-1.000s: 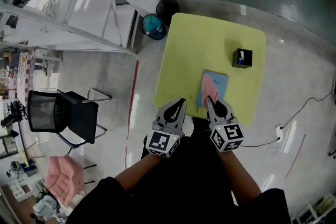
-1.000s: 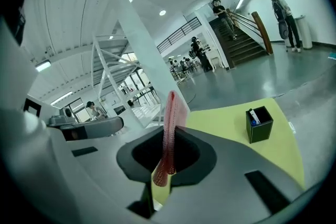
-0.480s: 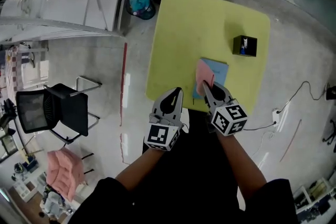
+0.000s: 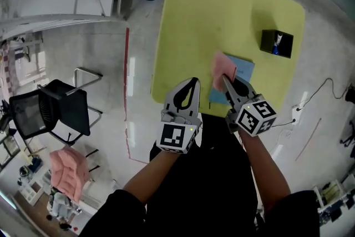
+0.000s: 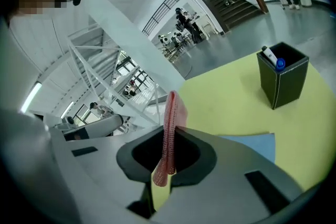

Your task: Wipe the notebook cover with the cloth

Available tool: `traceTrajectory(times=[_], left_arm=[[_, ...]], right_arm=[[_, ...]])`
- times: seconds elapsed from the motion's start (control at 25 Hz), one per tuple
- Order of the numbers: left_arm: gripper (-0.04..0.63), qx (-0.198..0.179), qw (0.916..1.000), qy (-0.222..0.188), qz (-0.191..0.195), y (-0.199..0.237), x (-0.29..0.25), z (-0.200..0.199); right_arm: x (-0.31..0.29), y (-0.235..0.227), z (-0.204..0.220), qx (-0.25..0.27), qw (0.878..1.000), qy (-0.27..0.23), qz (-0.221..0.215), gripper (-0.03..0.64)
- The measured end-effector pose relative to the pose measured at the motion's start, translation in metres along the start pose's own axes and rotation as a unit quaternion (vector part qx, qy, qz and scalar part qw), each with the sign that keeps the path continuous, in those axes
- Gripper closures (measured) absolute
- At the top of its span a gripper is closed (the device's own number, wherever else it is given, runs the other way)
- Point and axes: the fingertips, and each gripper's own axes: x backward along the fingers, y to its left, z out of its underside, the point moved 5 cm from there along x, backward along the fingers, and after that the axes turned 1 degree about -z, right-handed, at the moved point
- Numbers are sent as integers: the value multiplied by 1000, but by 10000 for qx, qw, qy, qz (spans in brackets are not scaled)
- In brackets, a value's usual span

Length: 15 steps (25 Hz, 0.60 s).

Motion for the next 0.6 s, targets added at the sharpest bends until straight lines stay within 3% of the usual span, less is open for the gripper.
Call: traceTrajectory(times=[0.28,0.6], left_arm=[[578,417,9987,-302,-5,-1,-21,17],[578,550,9983,-109,-133,-1,-35,43]], right_arm=[[-34,-28,18,-255,9990,319,-155,575],[-54,-48,35,-779,9955,358,-399,575]])
